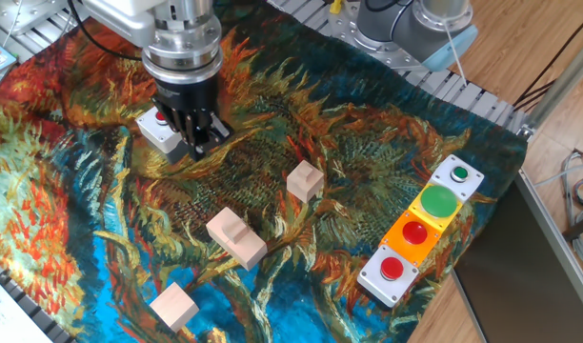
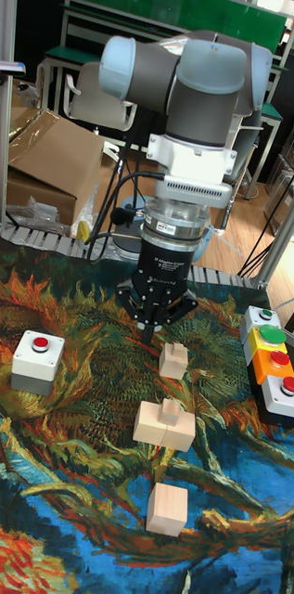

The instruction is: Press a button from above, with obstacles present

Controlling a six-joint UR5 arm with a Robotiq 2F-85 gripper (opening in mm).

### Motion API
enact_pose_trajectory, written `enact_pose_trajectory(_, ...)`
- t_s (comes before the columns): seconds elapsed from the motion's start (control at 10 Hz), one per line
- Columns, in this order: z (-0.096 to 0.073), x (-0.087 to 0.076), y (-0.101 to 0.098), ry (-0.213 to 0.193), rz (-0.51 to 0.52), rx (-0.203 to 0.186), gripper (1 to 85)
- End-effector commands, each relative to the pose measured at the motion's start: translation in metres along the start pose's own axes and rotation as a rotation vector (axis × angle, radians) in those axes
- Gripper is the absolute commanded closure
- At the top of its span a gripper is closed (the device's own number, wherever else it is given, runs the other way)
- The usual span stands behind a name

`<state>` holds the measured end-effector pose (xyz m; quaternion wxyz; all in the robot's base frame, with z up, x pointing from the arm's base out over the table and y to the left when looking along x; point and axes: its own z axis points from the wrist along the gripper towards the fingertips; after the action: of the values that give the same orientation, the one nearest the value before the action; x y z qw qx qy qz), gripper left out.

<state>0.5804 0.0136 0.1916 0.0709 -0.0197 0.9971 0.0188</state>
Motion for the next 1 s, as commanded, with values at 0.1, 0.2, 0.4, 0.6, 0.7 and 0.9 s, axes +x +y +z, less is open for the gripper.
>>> enact_pose_trajectory(0.1, -0.003, -0.009, -0.025, -0.029, -0.102, 0.095, 84.3)
enact_pose_trajectory(0.2, -0.003, -0.014, -0.025, -0.050, -0.085, 0.096, 84.3)
enact_pose_trajectory(0.4, -0.002, -0.011, -0.022, -0.040, -0.076, 0.085, 84.3)
enact_pose_trajectory(0.6, -0.002, -0.016, -0.016, -0.058, -0.174, 0.064, 66.3)
enact_pose_trajectory(0.7, -0.002, -0.013, -0.006, -0.048, -0.148, 0.022, 59.3)
enact_pose_trajectory(0.9, -0.001, -0.008, -0.009, -0.029, -0.163, 0.026, 55.3)
